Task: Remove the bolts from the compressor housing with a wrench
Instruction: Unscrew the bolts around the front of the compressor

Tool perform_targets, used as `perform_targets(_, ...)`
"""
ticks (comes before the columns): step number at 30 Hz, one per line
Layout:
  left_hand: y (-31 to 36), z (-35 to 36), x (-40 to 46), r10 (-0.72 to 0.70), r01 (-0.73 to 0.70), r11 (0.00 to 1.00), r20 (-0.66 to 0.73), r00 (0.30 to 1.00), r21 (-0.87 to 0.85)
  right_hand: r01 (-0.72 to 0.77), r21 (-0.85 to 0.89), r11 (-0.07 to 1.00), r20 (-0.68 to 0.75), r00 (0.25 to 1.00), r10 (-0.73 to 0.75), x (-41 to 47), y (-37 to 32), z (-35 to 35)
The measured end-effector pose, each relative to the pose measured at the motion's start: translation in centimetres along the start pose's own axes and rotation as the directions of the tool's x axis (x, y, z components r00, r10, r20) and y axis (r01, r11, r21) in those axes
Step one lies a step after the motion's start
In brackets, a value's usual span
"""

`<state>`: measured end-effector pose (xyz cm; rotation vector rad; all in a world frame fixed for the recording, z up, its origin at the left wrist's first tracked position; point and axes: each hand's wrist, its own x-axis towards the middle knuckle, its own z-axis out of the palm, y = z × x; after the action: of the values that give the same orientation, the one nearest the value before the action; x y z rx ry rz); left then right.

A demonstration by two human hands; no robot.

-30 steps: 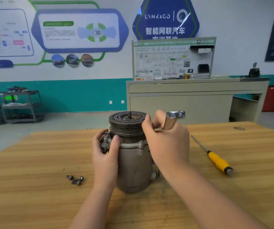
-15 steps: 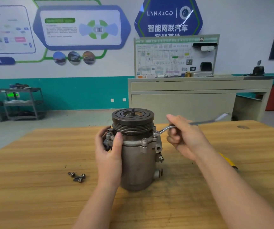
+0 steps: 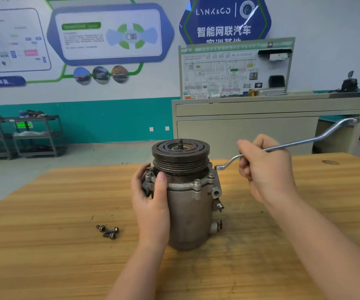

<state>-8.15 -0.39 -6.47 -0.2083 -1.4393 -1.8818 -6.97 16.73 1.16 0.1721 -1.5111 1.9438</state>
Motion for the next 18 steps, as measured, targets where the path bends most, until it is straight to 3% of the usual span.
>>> perform_targets(7,0.0,-0.2,0.1,0.010,-0.010,1.000,0.013,1.000,0.021,0.256,-0.261,0.931,-0.084,0.955,-0.286,-3.7,0.4,0.7)
perform_targets(15,-0.3,-0.6,0.5,-0.008,0.006,0.998,0.031,0.999,0.063,0.277,-0.289,0.917,-0.121,0.939,-0.321,-4.6,0.2,2.1)
perform_targets(18,-0.2,-0.5,0.7,-0.012,0.008,0.996,0.047,0.999,0.086,0.368,-0.406,0.836,-0.091,0.894,-0.438,-5.0,-0.1,2.7)
